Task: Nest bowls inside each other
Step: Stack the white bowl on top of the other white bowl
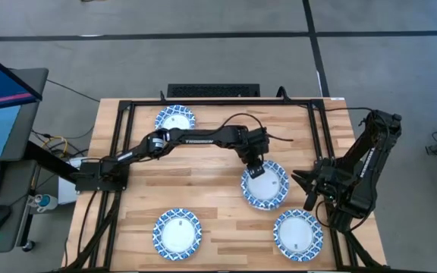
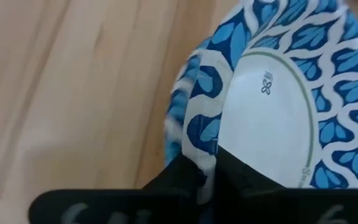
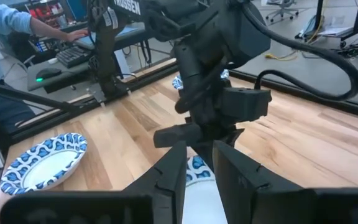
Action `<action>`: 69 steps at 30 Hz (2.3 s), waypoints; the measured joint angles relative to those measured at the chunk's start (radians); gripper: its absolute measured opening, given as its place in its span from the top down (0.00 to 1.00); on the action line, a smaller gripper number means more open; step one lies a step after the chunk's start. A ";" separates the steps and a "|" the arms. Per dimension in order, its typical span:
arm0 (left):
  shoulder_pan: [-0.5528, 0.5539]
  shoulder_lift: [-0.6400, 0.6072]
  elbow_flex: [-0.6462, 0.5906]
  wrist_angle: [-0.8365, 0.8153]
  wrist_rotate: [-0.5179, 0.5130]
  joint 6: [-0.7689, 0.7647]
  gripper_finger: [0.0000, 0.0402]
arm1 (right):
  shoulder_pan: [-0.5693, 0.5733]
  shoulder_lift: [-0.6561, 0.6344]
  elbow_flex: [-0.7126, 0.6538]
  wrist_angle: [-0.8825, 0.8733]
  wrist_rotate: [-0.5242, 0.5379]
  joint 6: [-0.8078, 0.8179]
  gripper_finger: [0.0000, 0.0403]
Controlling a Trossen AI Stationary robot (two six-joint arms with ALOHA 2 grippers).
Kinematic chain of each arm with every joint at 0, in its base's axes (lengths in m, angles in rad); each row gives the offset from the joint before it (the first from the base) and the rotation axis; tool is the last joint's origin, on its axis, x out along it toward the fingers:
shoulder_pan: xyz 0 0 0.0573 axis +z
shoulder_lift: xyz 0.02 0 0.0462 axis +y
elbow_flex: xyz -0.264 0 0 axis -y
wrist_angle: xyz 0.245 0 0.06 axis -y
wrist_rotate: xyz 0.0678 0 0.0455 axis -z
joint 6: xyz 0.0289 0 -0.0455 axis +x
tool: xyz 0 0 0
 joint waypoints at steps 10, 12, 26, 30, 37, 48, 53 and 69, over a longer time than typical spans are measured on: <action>0.012 0.000 0.000 -0.063 0.000 0.018 0.78 | 0.000 0.000 0.000 0.000 0.000 -0.001 0.74; 0.012 0.000 0.000 -0.063 0.001 0.022 0.75 | 0.000 0.000 0.000 0.000 0.000 -0.001 0.74; 0.016 0.000 0.026 -0.083 0.058 -0.002 0.70 | 0.000 0.000 0.000 0.001 0.000 -0.001 0.74; 0.026 -0.013 0.072 -0.055 0.021 0.022 0.70 | 0.000 0.000 0.000 0.001 0.000 0.000 0.74; 0.052 -0.048 0.066 -0.091 0.006 0.020 0.70 | 0.000 0.000 0.000 0.005 0.000 -0.001 0.74; 0.044 -0.138 0.064 -0.208 0.165 0.096 0.70 | -0.002 -0.001 0.001 0.018 0.000 -0.001 0.74; 0.039 -0.276 0.064 -0.194 0.097 0.162 0.70 | -0.002 -0.004 0.031 0.023 -0.007 -0.015 0.74; 0.020 -0.586 0.065 -0.217 -0.239 0.207 0.70 | -0.172 -0.153 0.362 -0.036 0.098 -0.659 0.75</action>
